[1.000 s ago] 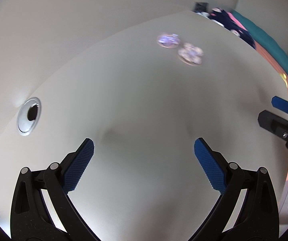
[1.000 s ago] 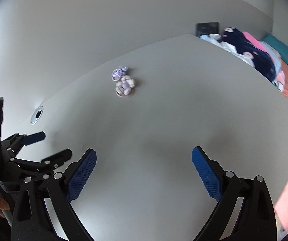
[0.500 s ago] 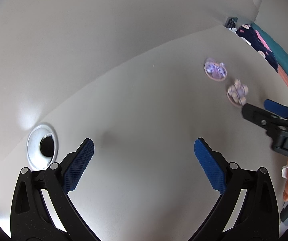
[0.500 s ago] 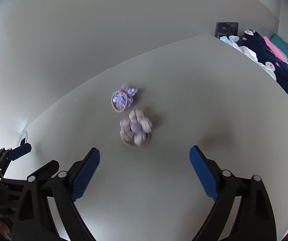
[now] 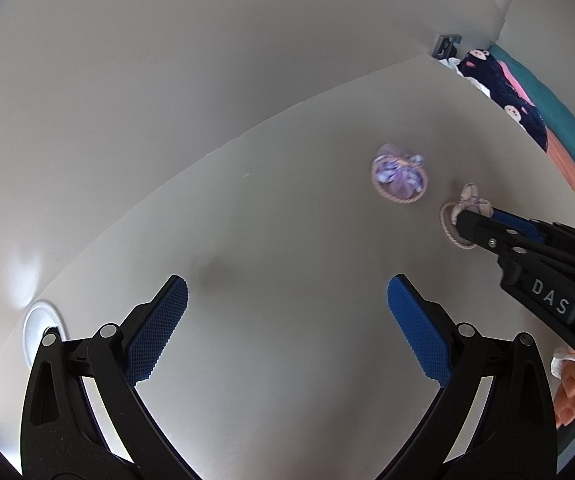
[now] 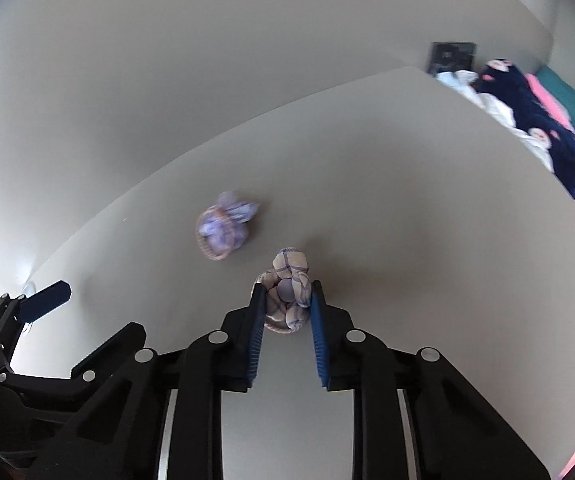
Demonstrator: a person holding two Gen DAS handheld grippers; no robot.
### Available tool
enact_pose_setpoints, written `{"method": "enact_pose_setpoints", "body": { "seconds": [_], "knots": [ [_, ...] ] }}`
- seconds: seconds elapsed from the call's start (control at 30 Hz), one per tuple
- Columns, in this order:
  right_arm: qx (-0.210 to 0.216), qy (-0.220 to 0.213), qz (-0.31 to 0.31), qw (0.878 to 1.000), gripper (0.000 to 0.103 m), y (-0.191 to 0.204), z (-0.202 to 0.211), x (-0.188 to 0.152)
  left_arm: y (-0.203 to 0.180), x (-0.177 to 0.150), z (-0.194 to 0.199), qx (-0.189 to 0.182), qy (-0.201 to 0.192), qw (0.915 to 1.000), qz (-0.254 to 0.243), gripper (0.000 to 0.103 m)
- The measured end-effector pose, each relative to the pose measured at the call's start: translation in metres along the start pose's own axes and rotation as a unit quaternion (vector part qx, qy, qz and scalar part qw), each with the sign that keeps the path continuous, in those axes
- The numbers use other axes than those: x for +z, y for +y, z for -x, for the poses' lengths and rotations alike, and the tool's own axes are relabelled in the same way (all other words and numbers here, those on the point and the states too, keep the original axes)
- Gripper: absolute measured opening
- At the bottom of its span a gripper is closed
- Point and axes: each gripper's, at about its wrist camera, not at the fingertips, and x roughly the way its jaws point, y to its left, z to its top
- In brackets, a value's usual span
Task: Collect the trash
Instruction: 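Grasp one lavender scrunchie with the right tool while the left tool grasps the other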
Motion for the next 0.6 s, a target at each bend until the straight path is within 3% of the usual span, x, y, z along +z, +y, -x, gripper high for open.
{"method": "enact_pose_setpoints", "body": {
  "seconds": [0.43,0.6],
  "knots": [
    [-0.004,-0.006,-0.089,0.996,0.023,-0.067,0.001,0.01,-0.037,0.044,-0.026,-0.003,-0.022,0.9996,-0.016,0.096],
    [-0.004,-0.006,-0.095,0.995,0.023,-0.077,0.0,0.013,-0.05,0.055,-0.038,0.022,-0.028,0.9987,-0.037,0.067]
  ]
}}
